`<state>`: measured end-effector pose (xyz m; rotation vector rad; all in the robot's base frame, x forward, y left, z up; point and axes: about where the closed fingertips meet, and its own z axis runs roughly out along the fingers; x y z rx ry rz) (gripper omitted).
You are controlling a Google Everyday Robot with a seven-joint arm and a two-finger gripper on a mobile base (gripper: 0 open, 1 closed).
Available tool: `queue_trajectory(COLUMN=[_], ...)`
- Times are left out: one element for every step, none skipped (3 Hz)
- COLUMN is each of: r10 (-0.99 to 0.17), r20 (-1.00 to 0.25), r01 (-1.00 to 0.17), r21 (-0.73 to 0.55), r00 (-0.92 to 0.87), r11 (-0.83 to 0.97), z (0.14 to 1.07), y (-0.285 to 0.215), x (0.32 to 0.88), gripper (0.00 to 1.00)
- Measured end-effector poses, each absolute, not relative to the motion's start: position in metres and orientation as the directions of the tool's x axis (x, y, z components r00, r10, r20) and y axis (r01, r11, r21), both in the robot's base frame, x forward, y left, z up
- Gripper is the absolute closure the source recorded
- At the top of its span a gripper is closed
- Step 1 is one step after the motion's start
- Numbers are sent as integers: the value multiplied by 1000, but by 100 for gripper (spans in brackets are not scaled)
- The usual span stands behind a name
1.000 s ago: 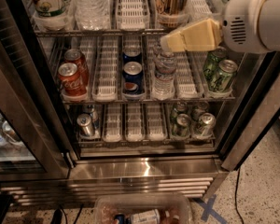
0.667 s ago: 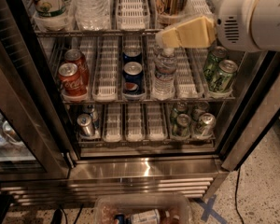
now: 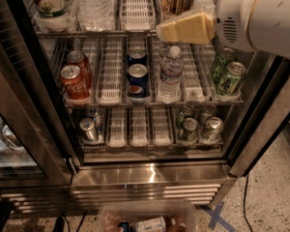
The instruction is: Pick orange can from top shelf of fridge
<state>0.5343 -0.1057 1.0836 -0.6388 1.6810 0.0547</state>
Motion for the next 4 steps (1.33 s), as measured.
queue_trajectory(r10=[-378, -378, -377, -360], r20=[-925, -926, -926, -933], r01=[-415, -397, -380, -379], r21=[-332, -341, -346, -331], r00=[-32, -15, -7, -6], r11=[847, 852, 858, 864], z=[1088, 1087, 1081, 1076], y=[-105, -107, -111, -110], x=[538, 541, 549, 559], gripper=[14, 21, 23, 23])
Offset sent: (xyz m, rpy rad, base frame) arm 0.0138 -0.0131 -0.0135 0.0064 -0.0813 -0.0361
